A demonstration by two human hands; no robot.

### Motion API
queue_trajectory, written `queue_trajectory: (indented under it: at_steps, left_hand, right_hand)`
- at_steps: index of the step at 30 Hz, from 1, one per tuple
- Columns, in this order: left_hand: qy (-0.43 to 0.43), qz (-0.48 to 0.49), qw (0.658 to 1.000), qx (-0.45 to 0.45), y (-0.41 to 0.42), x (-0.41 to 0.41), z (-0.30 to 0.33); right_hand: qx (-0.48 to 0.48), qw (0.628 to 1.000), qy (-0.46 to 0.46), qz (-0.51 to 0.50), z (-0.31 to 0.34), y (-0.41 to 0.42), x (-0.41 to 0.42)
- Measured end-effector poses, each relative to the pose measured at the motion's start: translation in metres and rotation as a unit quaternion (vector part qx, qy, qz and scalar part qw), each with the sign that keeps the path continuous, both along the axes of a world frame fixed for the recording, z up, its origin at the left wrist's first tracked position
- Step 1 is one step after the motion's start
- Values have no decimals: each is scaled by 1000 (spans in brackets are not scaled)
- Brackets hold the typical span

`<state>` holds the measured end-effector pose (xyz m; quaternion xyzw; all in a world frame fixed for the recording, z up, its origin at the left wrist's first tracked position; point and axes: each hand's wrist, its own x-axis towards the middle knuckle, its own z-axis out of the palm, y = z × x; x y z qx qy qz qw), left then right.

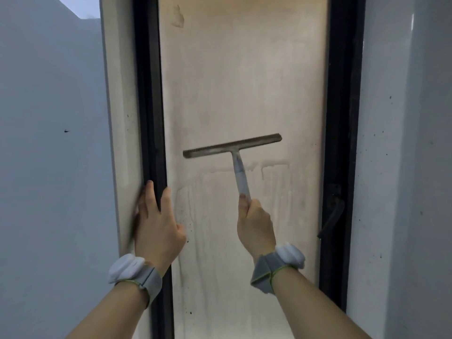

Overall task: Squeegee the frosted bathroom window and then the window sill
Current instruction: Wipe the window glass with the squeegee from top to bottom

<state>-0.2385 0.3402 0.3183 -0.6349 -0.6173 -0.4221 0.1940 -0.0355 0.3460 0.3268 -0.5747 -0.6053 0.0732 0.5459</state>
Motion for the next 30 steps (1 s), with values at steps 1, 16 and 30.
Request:
queue_trajectory:
  at_steps: [1, 16, 30]
  left_hand:
    - [-3, 0, 1000, 2, 1, 1, 0]
    - [29, 22, 999, -7, 0, 2, 3]
    - [90, -13, 989, 118, 0, 28, 12]
  right_hand:
    - [-2, 1000, -19, -7, -14, -2, 2]
    - [-20, 999, -37, -24, -20, -29, 42]
    - [9, 997, 11, -76, 63, -14, 93]
